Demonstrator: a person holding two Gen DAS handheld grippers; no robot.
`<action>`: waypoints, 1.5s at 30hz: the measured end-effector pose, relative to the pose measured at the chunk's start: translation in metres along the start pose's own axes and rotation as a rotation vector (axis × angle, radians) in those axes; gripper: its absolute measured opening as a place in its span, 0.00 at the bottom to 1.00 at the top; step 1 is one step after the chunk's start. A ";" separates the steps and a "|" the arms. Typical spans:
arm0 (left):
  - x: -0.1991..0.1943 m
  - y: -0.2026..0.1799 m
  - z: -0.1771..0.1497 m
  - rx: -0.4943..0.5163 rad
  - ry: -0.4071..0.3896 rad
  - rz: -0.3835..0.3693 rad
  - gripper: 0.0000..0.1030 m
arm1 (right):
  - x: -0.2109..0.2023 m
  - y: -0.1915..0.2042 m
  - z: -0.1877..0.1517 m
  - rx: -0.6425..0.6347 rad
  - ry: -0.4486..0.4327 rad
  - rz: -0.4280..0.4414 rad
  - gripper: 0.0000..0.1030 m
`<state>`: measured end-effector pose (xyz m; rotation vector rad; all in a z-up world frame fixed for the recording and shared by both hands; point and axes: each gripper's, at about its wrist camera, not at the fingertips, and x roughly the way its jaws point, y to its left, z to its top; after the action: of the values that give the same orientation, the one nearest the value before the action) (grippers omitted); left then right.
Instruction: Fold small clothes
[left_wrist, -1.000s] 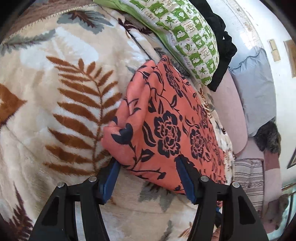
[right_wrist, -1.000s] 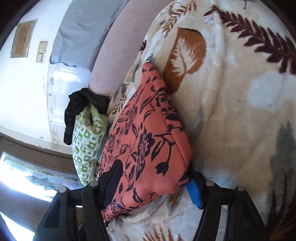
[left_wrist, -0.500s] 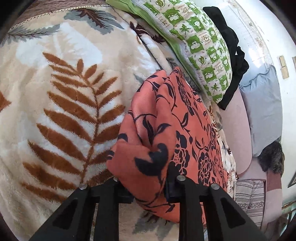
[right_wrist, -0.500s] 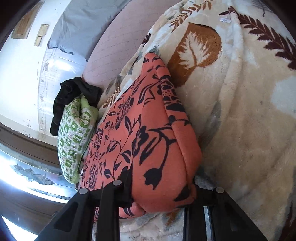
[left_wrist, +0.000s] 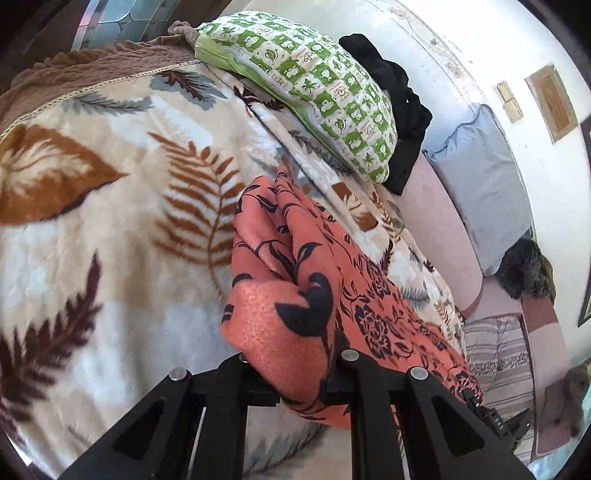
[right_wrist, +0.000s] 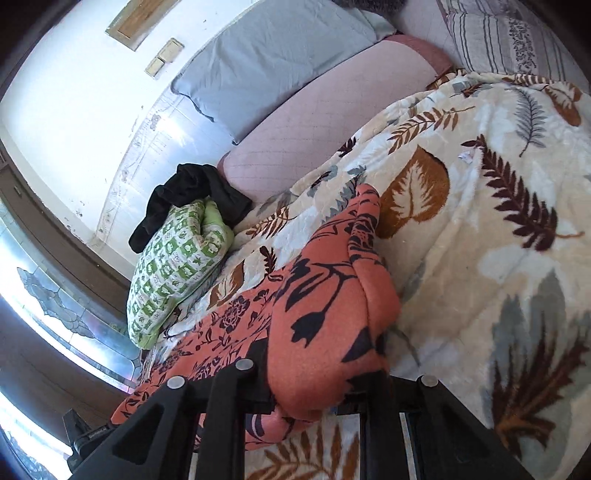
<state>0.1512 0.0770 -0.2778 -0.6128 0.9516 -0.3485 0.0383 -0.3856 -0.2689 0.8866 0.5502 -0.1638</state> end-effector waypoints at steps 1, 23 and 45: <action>-0.007 0.004 -0.014 0.016 0.002 0.016 0.14 | -0.012 -0.005 -0.008 -0.004 0.007 -0.007 0.19; 0.020 0.024 -0.038 0.031 0.040 0.061 0.30 | -0.038 0.073 -0.035 -0.312 -0.098 -0.340 0.33; 0.022 -0.018 -0.043 0.237 -0.083 0.115 0.21 | 0.116 0.053 -0.079 -0.048 0.473 0.112 0.27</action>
<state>0.1271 0.0371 -0.2994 -0.3522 0.8471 -0.3250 0.1257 -0.2813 -0.3323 0.9102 0.9374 0.1664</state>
